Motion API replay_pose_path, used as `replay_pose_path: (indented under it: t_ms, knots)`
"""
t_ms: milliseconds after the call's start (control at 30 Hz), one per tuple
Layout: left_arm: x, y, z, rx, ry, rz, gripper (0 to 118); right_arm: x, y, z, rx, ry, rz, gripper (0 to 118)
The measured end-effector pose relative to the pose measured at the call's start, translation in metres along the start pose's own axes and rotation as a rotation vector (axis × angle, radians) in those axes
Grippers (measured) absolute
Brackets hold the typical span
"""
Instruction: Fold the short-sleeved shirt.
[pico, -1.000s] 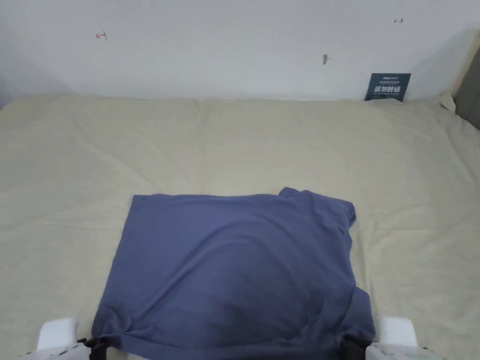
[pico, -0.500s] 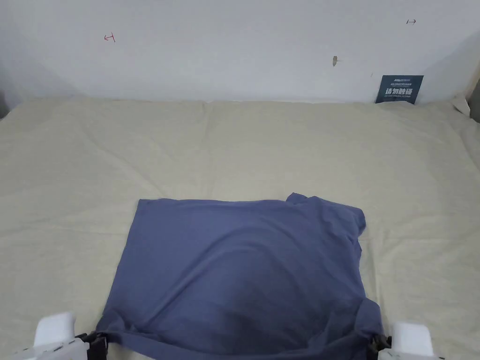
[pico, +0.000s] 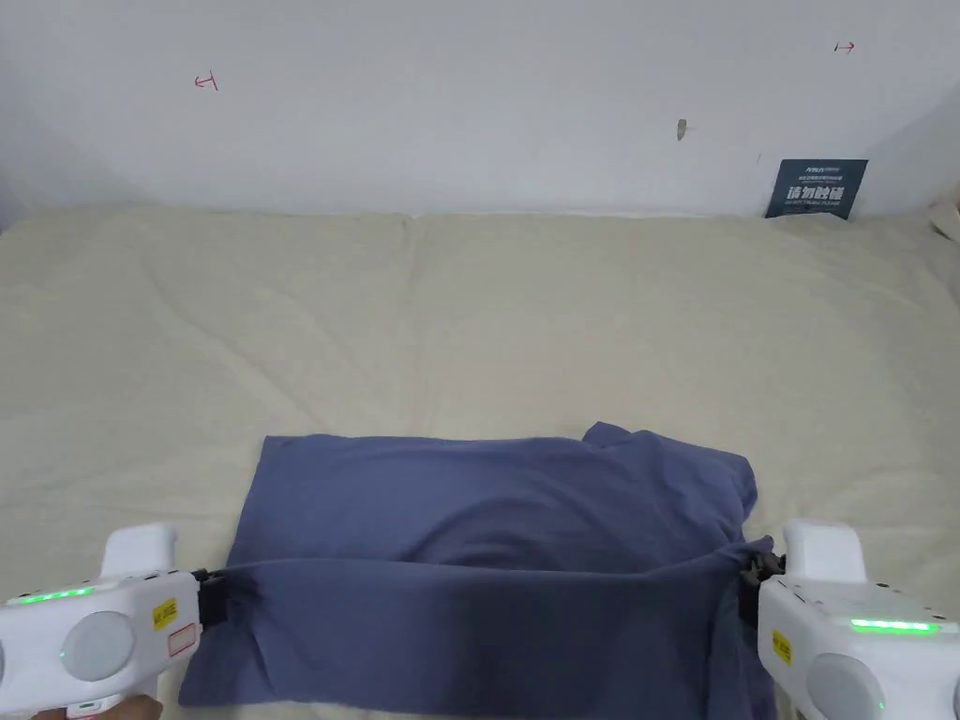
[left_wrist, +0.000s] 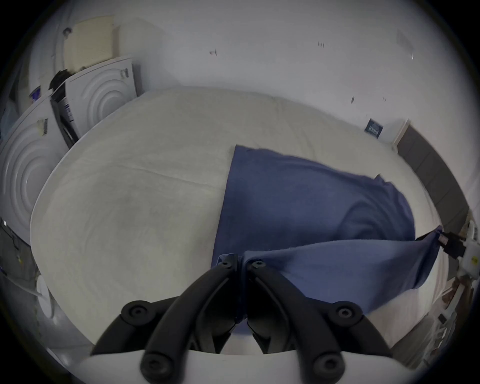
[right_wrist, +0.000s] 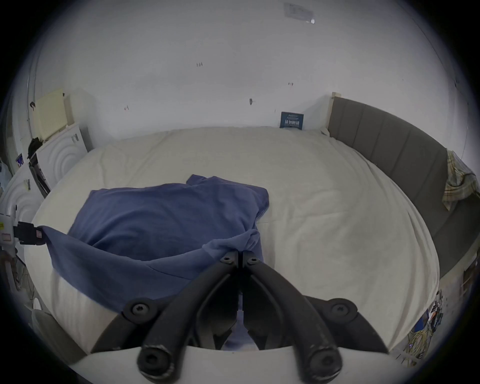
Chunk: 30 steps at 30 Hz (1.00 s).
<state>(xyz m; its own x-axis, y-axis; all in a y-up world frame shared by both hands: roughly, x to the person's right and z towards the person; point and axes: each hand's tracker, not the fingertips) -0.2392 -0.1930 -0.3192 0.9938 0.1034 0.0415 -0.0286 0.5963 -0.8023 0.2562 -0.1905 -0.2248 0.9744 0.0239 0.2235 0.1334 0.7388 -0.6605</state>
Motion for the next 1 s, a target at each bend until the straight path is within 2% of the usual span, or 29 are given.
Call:
replay_pose_path:
  t_ms: [100,233,267,300,333,367,433,467,500,533,567,733,833,1000]
  knots:
    - [0.001,0.007,-0.037,-0.075,0.0,-0.01,6,0.001,-0.001,-0.042,-0.081,-0.019,0.03,1]
    - [-0.003,0.004,-0.07,-0.164,0.016,0.009,7,0.005,-0.01,-0.081,-0.196,-0.014,-0.013,1]
    - [-0.004,0.003,-0.073,-0.171,0.004,0.023,12,0.007,-0.013,-0.085,-0.213,-0.016,-0.019,2]
    - [-0.005,0.003,-0.07,-0.151,0.006,0.03,30,0.009,-0.015,-0.09,-0.226,-0.02,-0.025,4]
    - [-0.006,0.005,-0.065,-0.136,-0.012,0.049,56,0.01,-0.016,-0.091,-0.23,-0.02,-0.026,8]
    - [-0.008,0.005,-0.06,-0.123,-0.05,0.085,76,0.011,-0.015,-0.088,-0.227,-0.021,-0.026,8]
    - [-0.008,0.004,-0.053,-0.131,-0.044,0.103,92,0.011,-0.012,-0.074,-0.209,-0.036,-0.028,14]
    - [-0.008,0.004,-0.046,-0.122,-0.043,0.112,102,0.012,-0.009,-0.066,-0.191,-0.043,-0.034,31]
    - [-0.007,0.005,-0.032,-0.082,-0.066,0.119,102,0.013,-0.004,-0.056,-0.166,-0.035,-0.044,62]
    - [-0.005,0.007,-0.022,-0.057,-0.078,0.115,102,0.015,0.0,-0.045,-0.121,-0.007,-0.055,80]
    - [-0.001,0.009,-0.009,-0.025,-0.075,0.104,102,0.014,0.006,-0.028,-0.072,0.017,-0.062,87]
    - [0.027,0.016,0.079,0.252,-0.124,0.031,102,0.007,0.035,0.06,0.164,0.044,0.002,87]
    - [0.049,0.012,0.135,0.455,-0.089,-0.029,102,-0.002,0.045,0.117,0.333,0.044,0.027,87]
    - [0.076,-0.002,0.194,0.686,-0.056,-0.095,102,-0.012,0.038,0.186,0.534,0.01,0.048,87]
